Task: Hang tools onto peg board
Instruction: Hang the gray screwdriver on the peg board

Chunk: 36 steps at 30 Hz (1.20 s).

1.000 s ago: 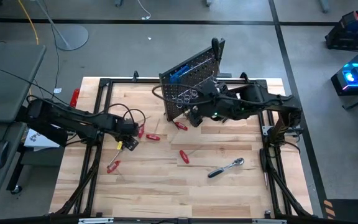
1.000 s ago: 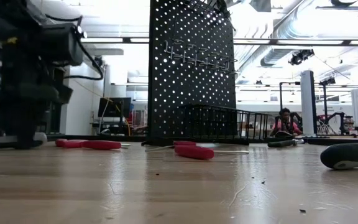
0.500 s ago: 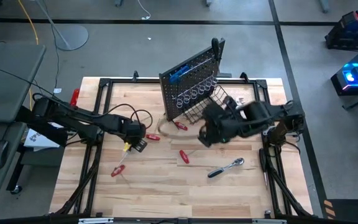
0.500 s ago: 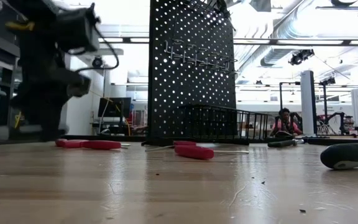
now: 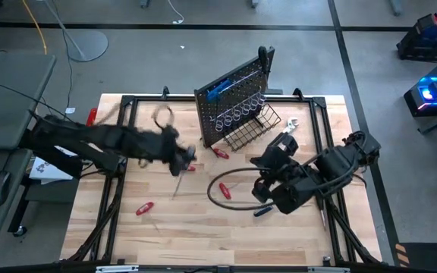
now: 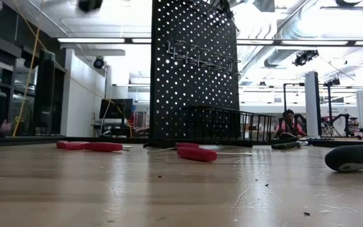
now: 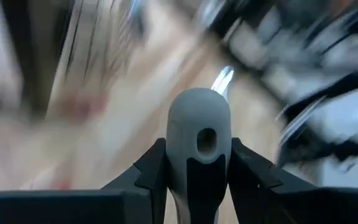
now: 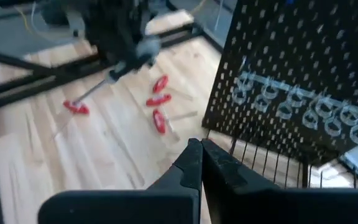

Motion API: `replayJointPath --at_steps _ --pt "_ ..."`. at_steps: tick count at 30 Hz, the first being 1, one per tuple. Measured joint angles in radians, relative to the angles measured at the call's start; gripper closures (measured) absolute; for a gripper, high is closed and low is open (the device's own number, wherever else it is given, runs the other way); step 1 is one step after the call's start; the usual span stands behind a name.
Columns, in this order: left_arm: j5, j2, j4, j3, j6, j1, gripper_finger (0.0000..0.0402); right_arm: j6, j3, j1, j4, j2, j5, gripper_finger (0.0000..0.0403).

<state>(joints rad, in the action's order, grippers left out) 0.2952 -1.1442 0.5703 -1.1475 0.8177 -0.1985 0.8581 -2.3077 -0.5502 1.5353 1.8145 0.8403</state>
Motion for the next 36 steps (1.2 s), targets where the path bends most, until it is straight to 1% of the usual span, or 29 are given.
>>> replayJointPath --at_steps 2,3,8,11,13,15,16,20,23,26,30,33,36 --pt "0.051 0.002 -0.071 -0.088 -0.109 0.007 0.0287 -0.033 0.000 0.015 -0.054 0.000 0.014 0.0403" --pt "0.059 0.000 -0.106 -0.131 -0.174 0.012 0.0287 -0.063 0.000 0.027 -0.096 0.000 0.010 0.0403" --pt "0.064 -0.025 -0.292 -0.297 -0.495 0.053 0.0287 -0.306 0.000 0.110 -0.386 0.000 -0.098 0.0402" --pt "0.063 -0.040 -0.347 -0.365 -0.645 0.078 0.0287 -0.416 0.000 0.178 -0.575 0.000 -0.212 0.0393" --pt "0.040 -0.048 -0.341 -0.398 -0.704 0.089 0.0287 -0.440 0.000 0.226 -0.686 0.000 -0.302 0.0371" --pt "0.003 -0.052 -0.344 -0.420 -0.741 0.097 0.0287 -0.457 0.000 0.268 -0.791 0.000 -0.380 0.0336" --pt "-0.015 -0.052 -0.342 -0.427 -0.754 0.101 0.0287 -0.473 0.000 0.285 -0.840 0.000 -0.400 0.0314" --pt "-0.090 -0.052 -0.342 -0.444 -0.776 0.113 0.0287 -0.560 -0.001 0.319 -0.994 0.000 -0.413 0.0224" --pt "-0.147 -0.052 -0.359 -0.449 -0.777 0.128 0.0287 -0.604 -0.001 0.341 -1.018 0.000 -0.435 0.0176" --pt "-0.192 -0.051 -0.361 -0.449 -0.777 0.151 0.0287 -0.612 -0.001 0.363 -1.022 0.011 -0.481 0.0162" --pt "-0.262 -0.054 -0.369 -0.449 -0.777 0.190 0.0287 -0.656 -0.001 0.382 -1.031 0.032 -0.489 0.0160" --pt "-0.297 -0.055 -0.391 -0.449 -0.778 0.211 0.0287 -0.657 -0.001 0.401 -1.038 0.044 -0.538 0.0160" --pt "-0.323 -0.061 -0.398 -0.450 -0.784 0.235 0.0287 -0.658 -0.001 0.413 -1.053 0.049 -0.558 0.0160"
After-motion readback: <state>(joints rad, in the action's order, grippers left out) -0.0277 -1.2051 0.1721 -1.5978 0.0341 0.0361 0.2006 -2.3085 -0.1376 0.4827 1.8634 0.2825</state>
